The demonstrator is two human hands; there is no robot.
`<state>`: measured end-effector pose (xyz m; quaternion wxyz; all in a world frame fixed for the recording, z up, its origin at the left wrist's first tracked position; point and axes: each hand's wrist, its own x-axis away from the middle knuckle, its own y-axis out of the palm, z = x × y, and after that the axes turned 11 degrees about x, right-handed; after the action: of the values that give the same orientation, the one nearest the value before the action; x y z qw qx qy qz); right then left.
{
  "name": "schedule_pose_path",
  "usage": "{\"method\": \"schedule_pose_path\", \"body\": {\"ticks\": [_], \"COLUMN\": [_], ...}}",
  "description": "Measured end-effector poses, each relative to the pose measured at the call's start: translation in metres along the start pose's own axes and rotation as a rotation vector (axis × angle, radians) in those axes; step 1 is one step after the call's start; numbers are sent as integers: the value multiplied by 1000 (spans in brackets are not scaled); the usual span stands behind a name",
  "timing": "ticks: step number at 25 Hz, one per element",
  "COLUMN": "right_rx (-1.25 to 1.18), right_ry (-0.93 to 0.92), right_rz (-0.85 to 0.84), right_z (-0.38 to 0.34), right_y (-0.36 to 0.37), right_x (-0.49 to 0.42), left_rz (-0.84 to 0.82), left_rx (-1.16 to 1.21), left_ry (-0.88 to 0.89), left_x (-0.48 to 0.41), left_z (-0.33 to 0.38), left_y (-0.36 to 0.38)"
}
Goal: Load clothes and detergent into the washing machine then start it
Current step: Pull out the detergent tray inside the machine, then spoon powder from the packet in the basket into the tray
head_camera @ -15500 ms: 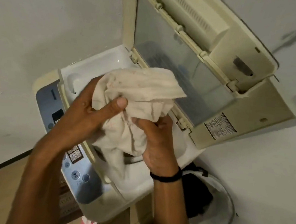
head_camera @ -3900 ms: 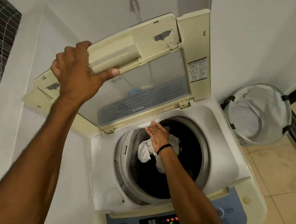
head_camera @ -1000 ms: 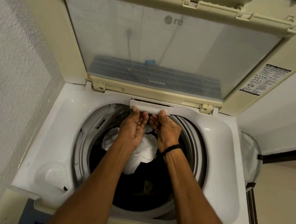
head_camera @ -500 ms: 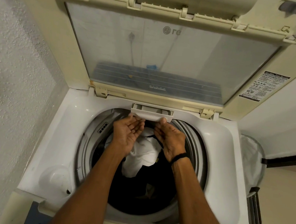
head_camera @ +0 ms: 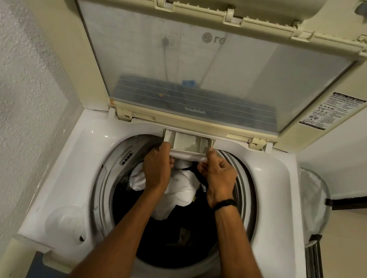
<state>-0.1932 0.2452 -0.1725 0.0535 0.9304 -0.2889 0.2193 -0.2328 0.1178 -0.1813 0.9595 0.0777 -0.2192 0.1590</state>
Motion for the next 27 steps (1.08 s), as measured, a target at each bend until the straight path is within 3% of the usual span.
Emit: {"method": "schedule_pose_path", "body": {"ticks": [5, 10, 12, 14, 18, 23, 27], "right_rx": [20, -42, 76, 346, 567, 450, 362], "right_ry": [-20, 54, 57, -5, -89, -179, -208], "right_rz": [-17, -57, -43, -3, 20, -199, -348], "right_z": [10, 0, -4, -11, -46, -95, -141], "right_y": [-1, -6, -13, -23, -38, -32, -5], "right_x": [8, 19, 25, 34, 77, 136, 181], "left_rz": [27, -78, -119, -121, -50, 77, 87], "left_rx": [2, -76, -179, -285, -261, -191, -151], "left_ry": [-2, -73, -112, -96, -10, 93, 243], "left_x": [6, 7, 17, 39, 109, 190, 244], "left_z": [-6, -2, 13, 30, 70, 138, 199], "left_y": [-4, -13, -21, -37, -75, -105, -139]}}
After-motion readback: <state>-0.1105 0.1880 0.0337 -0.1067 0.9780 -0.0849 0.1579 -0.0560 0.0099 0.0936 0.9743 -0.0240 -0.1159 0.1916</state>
